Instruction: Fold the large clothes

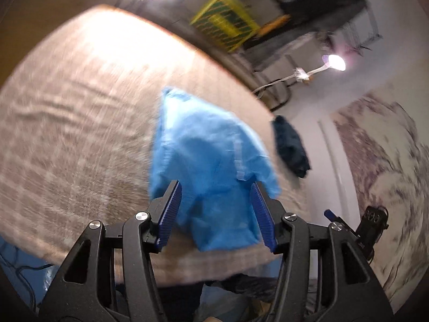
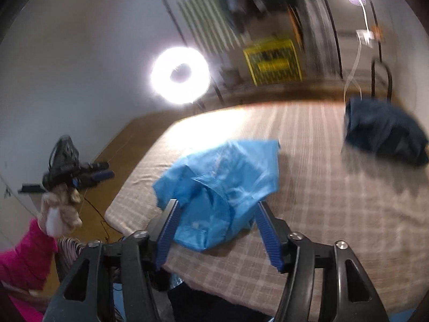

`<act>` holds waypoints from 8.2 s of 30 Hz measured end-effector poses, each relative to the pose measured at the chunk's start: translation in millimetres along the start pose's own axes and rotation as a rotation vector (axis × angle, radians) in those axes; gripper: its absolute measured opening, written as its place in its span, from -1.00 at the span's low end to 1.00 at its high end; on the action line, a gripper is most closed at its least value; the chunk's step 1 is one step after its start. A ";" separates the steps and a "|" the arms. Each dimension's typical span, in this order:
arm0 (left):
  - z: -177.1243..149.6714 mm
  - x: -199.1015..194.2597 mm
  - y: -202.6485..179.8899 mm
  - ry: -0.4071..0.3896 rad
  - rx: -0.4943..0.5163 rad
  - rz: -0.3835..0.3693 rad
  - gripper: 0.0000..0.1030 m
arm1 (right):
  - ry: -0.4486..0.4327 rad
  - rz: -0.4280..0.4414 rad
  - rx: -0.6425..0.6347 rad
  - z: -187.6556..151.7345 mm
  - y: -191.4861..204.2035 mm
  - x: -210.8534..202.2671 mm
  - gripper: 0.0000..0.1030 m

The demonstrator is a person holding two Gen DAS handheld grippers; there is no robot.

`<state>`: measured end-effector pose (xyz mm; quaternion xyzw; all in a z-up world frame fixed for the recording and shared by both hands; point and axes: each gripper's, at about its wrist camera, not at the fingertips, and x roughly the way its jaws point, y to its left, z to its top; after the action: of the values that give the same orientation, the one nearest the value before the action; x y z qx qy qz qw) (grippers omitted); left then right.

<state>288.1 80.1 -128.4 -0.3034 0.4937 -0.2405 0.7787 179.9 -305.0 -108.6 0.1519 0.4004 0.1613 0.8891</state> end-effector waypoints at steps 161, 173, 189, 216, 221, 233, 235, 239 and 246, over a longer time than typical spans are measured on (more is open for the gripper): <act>-16.9 135.3 -18.2 0.158 0.277 0.143 -0.68 | 0.249 0.007 -0.137 3.1 -21.8 158.2 -0.45; 54.0 127.0 -18.5 0.006 0.220 0.125 -0.68 | 0.066 -0.051 -0.114 55.1 -45.3 134.2 -0.38; 45.7 158.8 11.1 0.108 0.302 0.253 -0.68 | 0.282 -0.079 -0.180 16.2 -44.3 182.4 -0.45; 72.4 250.8 -47.9 0.145 0.398 0.214 -0.69 | 0.280 -0.108 -0.314 88.0 -37.9 253.3 -0.48; 72.4 244.1 -45.6 0.143 0.397 0.214 -0.69 | 0.315 -0.165 -0.356 76.1 -34.1 261.9 -0.49; 19.8 126.4 -12.8 0.101 0.325 0.192 -0.68 | 0.285 -0.056 -0.161 39.7 -75.7 148.9 -0.47; 7.1 124.3 2.0 0.121 0.308 0.216 -0.68 | 0.321 -0.064 -0.171 23.5 -79.0 148.4 -0.45; -6.7 124.4 28.2 0.138 0.238 0.223 -0.68 | 0.377 -0.082 -0.189 -9.7 -79.4 149.8 -0.45; -20.6 101.4 40.9 0.136 0.236 0.212 -0.68 | 0.378 -0.065 -0.173 -22.1 -85.0 124.5 -0.45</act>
<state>312.5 35.6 -227.4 -0.1393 0.5427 -0.2335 0.7947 255.2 -327.7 -239.0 0.0290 0.5493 0.1921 0.8127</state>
